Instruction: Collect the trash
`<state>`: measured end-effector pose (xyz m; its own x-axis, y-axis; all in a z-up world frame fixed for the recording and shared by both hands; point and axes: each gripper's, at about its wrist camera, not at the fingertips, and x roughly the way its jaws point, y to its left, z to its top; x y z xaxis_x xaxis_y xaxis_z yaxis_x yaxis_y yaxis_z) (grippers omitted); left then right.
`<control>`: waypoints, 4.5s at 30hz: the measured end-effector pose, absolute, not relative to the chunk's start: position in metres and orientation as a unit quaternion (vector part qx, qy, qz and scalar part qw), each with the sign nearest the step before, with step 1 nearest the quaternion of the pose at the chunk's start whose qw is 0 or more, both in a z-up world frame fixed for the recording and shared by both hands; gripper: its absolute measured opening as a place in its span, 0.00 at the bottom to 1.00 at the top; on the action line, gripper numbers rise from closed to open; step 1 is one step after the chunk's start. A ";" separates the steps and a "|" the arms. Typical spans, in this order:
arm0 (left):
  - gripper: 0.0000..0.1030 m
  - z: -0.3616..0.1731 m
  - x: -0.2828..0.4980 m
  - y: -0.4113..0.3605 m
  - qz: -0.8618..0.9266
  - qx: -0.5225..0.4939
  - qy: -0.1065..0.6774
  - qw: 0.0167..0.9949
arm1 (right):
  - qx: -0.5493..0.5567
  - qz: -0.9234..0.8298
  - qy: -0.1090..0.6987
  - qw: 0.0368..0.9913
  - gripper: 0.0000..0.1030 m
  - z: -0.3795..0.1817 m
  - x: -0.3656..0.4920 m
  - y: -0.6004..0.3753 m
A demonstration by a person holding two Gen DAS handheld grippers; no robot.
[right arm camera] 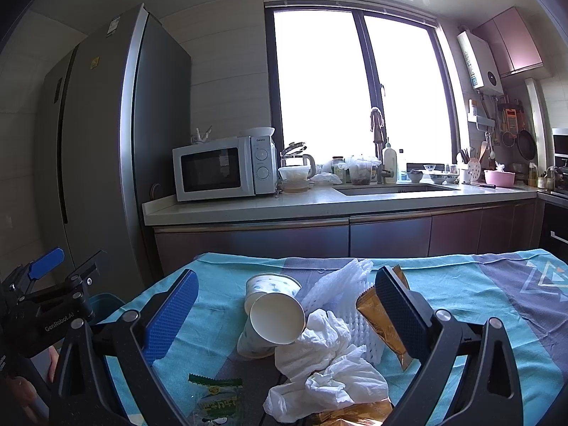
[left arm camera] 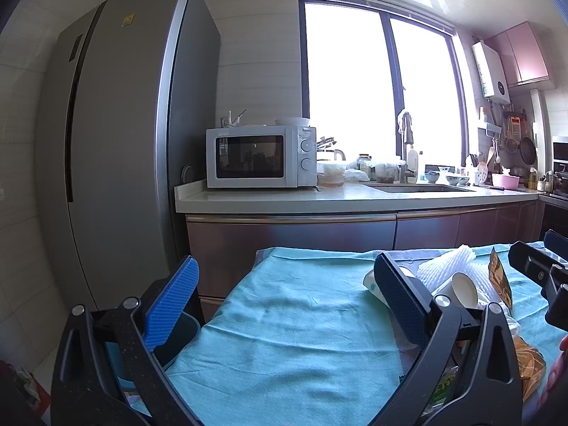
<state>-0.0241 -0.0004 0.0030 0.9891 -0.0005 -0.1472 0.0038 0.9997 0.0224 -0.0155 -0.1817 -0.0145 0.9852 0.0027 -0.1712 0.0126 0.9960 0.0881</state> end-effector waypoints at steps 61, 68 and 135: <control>0.26 -0.094 0.026 -0.061 -0.358 -0.010 0.368 0.858 | 0.084 0.109 0.304 0.943 0.65 -0.058 0.080 -0.183; 0.09 -0.092 0.023 -0.054 -0.364 -0.026 0.369 0.855 | 0.101 0.119 0.303 0.940 0.44 -0.058 0.079 -0.189; 0.07 -0.058 0.033 0.226 -0.079 -0.179 0.282 0.939 | 0.057 0.415 0.304 0.856 0.46 -0.015 0.169 0.056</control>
